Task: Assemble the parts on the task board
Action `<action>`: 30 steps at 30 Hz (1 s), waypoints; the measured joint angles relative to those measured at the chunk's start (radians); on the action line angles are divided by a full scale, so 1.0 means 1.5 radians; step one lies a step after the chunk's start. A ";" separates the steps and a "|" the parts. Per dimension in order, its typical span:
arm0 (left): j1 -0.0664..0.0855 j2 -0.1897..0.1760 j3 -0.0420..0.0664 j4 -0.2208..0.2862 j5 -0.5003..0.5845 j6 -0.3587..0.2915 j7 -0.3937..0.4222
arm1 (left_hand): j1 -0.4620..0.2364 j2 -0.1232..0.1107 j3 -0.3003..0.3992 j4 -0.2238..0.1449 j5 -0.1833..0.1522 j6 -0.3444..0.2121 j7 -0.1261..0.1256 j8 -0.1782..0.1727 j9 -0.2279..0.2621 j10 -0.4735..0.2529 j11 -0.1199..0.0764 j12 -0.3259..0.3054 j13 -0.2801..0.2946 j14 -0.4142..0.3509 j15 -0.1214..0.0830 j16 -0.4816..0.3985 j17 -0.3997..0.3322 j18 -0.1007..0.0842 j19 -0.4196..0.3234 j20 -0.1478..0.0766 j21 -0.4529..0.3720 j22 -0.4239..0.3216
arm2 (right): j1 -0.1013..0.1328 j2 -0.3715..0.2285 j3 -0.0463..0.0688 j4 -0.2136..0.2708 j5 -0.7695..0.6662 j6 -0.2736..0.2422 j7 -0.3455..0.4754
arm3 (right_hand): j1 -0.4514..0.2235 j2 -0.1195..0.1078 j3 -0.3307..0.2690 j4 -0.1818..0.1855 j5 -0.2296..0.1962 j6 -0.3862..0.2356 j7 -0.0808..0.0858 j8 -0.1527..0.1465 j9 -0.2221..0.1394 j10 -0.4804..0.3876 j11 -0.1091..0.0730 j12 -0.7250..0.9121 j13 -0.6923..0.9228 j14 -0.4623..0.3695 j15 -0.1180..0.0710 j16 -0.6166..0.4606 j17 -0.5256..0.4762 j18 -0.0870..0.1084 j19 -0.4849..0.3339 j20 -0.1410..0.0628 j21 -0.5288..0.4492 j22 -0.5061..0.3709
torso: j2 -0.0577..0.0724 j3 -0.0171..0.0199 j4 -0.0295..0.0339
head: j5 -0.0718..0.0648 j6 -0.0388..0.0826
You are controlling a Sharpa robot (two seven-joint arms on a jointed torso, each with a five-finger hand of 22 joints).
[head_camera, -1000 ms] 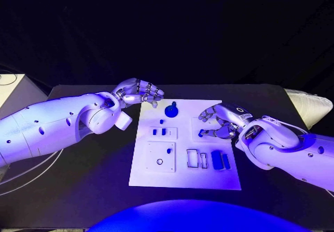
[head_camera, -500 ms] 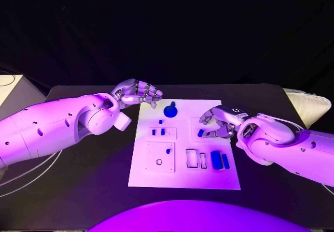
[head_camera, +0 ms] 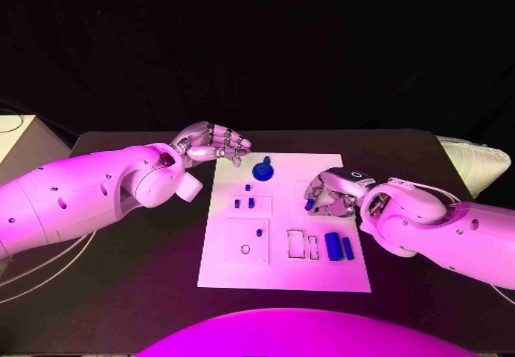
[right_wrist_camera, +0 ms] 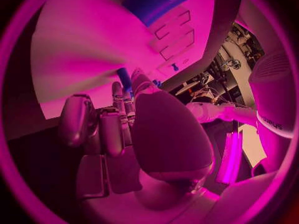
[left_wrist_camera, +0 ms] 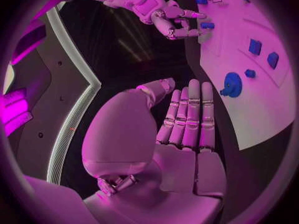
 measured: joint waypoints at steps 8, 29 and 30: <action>0.000 0.000 0.000 0.000 0.000 0.000 0.000 | 0.000 0.000 0.000 0.000 0.000 0.000 0.000 0.000 -0.001 0.000 0.000 0.000 0.000 0.000 0.000 0.000 0.000 0.000 0.000 0.000 0.000 -0.001 | -0.001 0.002 0.000 0.002 0.002 0.004 -0.001 | -0.001 0.006 0.027 0.001 0.000 0.021 -0.009 0.005 0.002 0.031 -0.006 -0.016 0.000 0.000 -0.005 0.003 0.001 0.000 0.002 -0.002 0.006 0.000 | 0.000 0.0000 -0.0010 | -0.002 0.000; 0.000 0.000 0.000 0.000 0.000 0.001 -0.002 | 0.000 0.000 0.000 0.000 0.000 0.000 0.000 0.000 -0.001 0.000 0.000 0.000 0.000 0.000 0.000 0.000 0.000 0.000 0.000 0.000 0.000 -0.001 | -0.013 0.011 0.001 0.007 -0.038 -0.020 -0.039 | 0.003 -0.009 0.240 -0.037 0.012 0.051 -0.016 0.039 0.013 0.094 -0.001 -0.091 0.001 0.002 -0.017 0.009 0.010 0.000 0.002 -0.012 0.037 0.000 | 0.000 -0.0003 -0.0002 | -0.005 -0.001; 0.000 0.000 0.000 0.000 0.000 0.002 -0.002 | 0.000 0.000 0.000 0.000 0.000 0.000 0.000 0.000 -0.001 0.000 0.000 0.000 0.000 0.000 0.000 0.000 0.000 0.000 0.000 0.000 0.000 -0.001 | -0.013 0.010 0.001 0.010 -0.038 -0.022 -0.041 | 0.002 -0.010 0.241 -0.036 0.012 0.051 -0.016 0.041 0.013 0.094 -0.001 -0.093 0.001 0.002 -0.017 0.009 0.010 0.000 0.002 -0.012 0.037 0.000 | 0.000 -0.0003 -0.0002 | -0.005 -0.001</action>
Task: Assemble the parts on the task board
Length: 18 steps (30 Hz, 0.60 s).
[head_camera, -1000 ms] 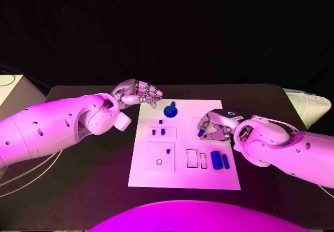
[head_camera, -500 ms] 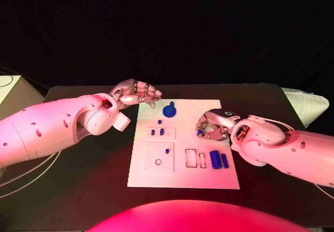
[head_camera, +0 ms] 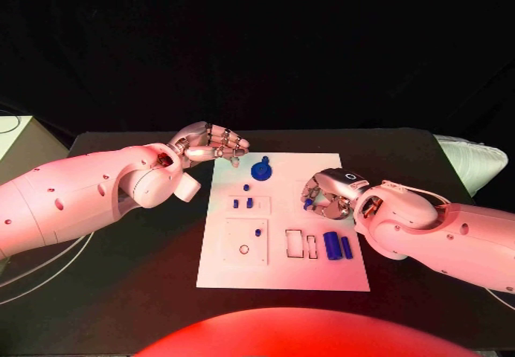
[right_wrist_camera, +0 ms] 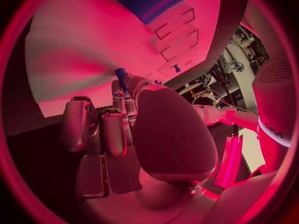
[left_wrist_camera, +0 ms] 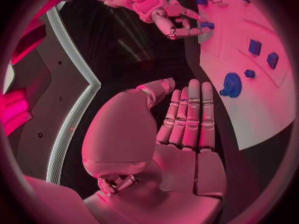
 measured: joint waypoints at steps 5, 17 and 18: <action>0.000 -0.001 0.000 0.000 0.000 0.001 -0.001 | 0.000 0.000 0.000 0.000 0.000 0.000 0.000 0.000 0.000 0.000 0.000 0.000 0.000 0.000 0.000 0.000 0.000 0.000 0.000 0.000 0.000 -0.001 | 0.001 -0.009 0.000 0.019 0.000 -0.010 -0.007 | -0.047 -0.019 0.065 -0.048 -0.002 -0.007 0.000 0.014 0.005 0.005 0.005 -0.012 0.001 0.000 0.000 0.000 -0.003 0.000 0.000 0.000 0.000 0.000 | 0.000 0.0000 -0.0002 | 0.000 0.000; 0.000 0.001 0.000 -0.002 0.000 0.003 -0.002 | 0.000 0.000 0.000 0.000 0.000 0.000 0.000 0.000 -0.001 0.000 0.000 0.000 0.000 0.000 0.000 0.000 0.000 0.000 0.000 0.000 -0.004 -0.001 | 0.025 -0.023 0.008 0.064 0.009 -0.044 -0.011 | -0.081 -0.024 0.070 -0.053 -0.011 -0.014 -0.001 0.018 0.035 0.019 -0.005 -0.020 0.003 0.000 0.000 0.000 -0.006 0.000 0.000 0.000 0.000 0.000 | 0.000 0.0004 -0.0005 | 0.002 0.001; 0.000 0.002 0.000 -0.002 0.000 0.003 -0.003 | 0.000 0.000 0.000 0.000 0.000 0.000 0.000 0.000 -0.001 0.000 0.000 0.000 0.000 0.000 0.000 0.000 0.000 0.000 0.000 0.000 -0.004 -0.001 | 0.026 -0.023 0.008 0.068 0.010 -0.047 -0.011 | -0.081 -0.024 0.070 -0.053 -0.011 -0.014 -0.001 0.018 0.035 0.019 -0.005 -0.020 0.003 0.000 0.000 0.000 -0.006 0.000 0.000 0.000 0.000 0.000 | 0.000 0.0004 -0.0004 | 0.002 0.001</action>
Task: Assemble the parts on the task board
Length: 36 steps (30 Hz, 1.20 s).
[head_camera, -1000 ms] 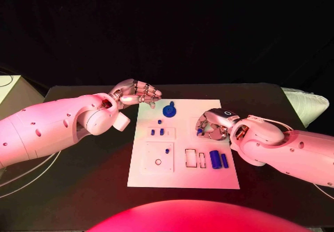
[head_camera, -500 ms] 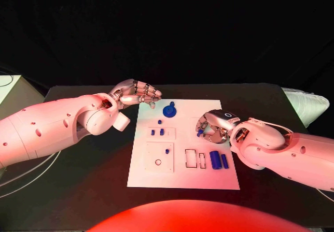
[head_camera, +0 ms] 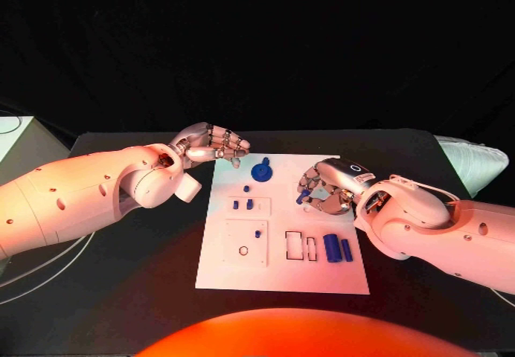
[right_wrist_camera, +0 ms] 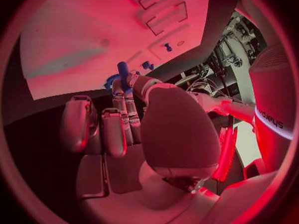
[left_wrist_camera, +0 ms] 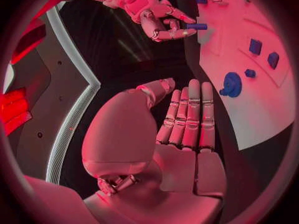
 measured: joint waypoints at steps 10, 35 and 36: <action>-0.003 0.007 0.000 -0.003 0.000 0.003 -0.001 | 0.000 0.000 0.000 0.000 0.000 0.000 0.000 0.000 0.000 0.000 0.000 0.000 0.000 0.000 0.000 0.000 0.000 0.000 0.000 0.000 0.000 0.000 | -0.003 0.046 -0.002 0.029 0.014 -0.014 0.010 | -0.005 -0.005 0.002 -0.002 -0.001 -0.001 0.001 0.000 0.017 0.003 -0.003 -0.001 0.000 0.000 0.000 0.000 -0.001 0.000 0.000 0.000 -0.006 0.000 | 0.001 0.0000 -0.0003 | 0.002 0.000; -0.007 0.015 0.000 -0.007 0.001 0.006 -0.001 | 0.000 0.000 0.000 0.000 0.000 0.000 0.000 0.000 0.000 0.000 0.000 0.000 0.000 0.000 0.000 -0.003 0.000 0.000 0.002 -0.002 0.000 -0.001 | -0.064 0.149 -0.024 0.007 -0.034 0.008 0.033 | -0.010 -0.010 0.006 -0.002 0.001 -0.003 0.001 -0.001 0.017 0.006 -0.006 -0.005 0.000 0.000 0.000 0.000 -0.003 0.000 0.000 0.000 -0.014 0.000 | 0.001 -0.0004 0.0004 | 0.023 -0.002; -0.007 0.015 0.000 -0.007 0.002 0.006 -0.001 | 0.000 0.000 0.000 0.000 0.000 0.000 0.000 0.000 0.000 0.000 0.000 0.000 0.000 0.000 0.000 -0.003 0.000 0.000 0.002 -0.002 0.000 -0.001 | -0.066 0.151 -0.024 0.005 -0.037 0.009 0.033 | -0.010 -0.010 0.006 -0.002 0.001 -0.003 0.001 -0.001 0.017 0.006 -0.006 -0.005 0.000 0.000 0.000 0.000 -0.003 0.000 0.000 0.000 -0.014 0.000 | 0.001 -0.0004 0.0004 | 0.023 -0.002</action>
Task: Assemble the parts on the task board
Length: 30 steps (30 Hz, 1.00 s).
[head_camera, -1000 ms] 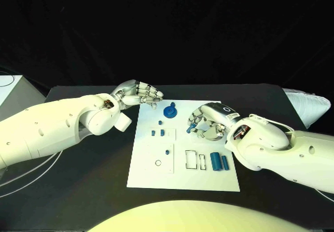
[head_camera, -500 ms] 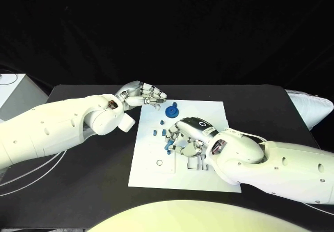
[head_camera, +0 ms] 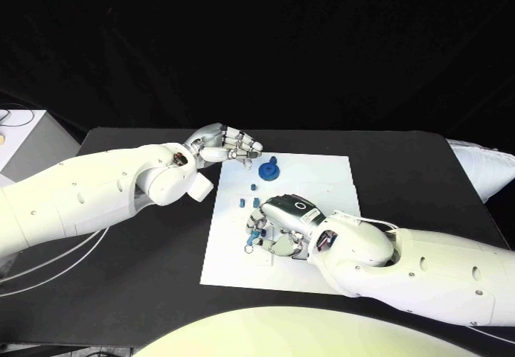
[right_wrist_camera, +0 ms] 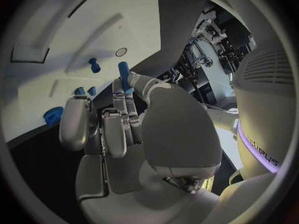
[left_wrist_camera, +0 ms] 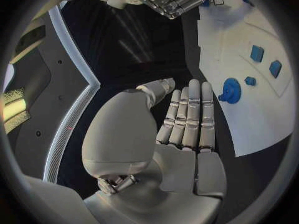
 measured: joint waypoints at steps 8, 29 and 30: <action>0.000 0.000 0.000 0.000 0.000 0.001 0.000 | 0.000 0.000 0.000 0.000 0.000 0.000 0.000 0.000 0.000 0.000 0.000 0.000 0.000 0.000 0.000 0.000 0.000 0.000 0.000 0.000 0.000 0.000 | -0.005 0.010 -0.001 -0.010 -0.015 0.008 -0.002 | -0.003 -0.003 0.002 -0.002 0.000 -0.001 0.001 -0.002 0.000 0.002 -0.002 -0.002 0.001 0.000 0.000 0.000 0.000 0.000 0.000 0.000 0.000 0.000 | 0.000 0.0004 -0.0001 | 0.002 -0.002; -0.001 0.000 0.000 -0.001 0.001 0.001 0.000 | 0.000 0.000 0.000 0.000 0.000 0.000 0.000 0.000 0.000 0.000 0.000 0.000 0.000 0.000 0.000 0.000 0.000 0.000 0.000 0.000 0.000 0.000 | -0.012 0.021 -0.003 -0.022 -0.028 0.036 -0.005 | -0.003 -0.003 0.003 -0.003 -0.001 -0.003 0.001 0.001 0.000 0.002 -0.002 -0.005 0.000 0.000 0.000 0.000 0.000 0.000 0.000 0.000 -0.003 0.000 | 0.000 0.0001 -0.0001 | 0.002 -0.003; -0.001 0.000 0.000 -0.001 0.001 0.001 0.000 | 0.000 0.000 0.000 0.000 0.000 0.000 0.000 0.000 0.000 0.000 0.000 0.000 0.000 0.000 0.000 0.000 0.000 0.000 0.000 0.000 0.000 0.000 | -0.012 0.023 -0.003 -0.023 -0.029 0.037 -0.006 | -0.003 -0.003 0.003 -0.003 -0.001 -0.003 0.001 0.001 0.000 0.002 -0.002 -0.005 0.000 0.000 0.000 0.000 0.000 0.000 0.000 0.000 -0.004 0.000 | 0.000 0.0001 -0.0003 | 0.002 -0.003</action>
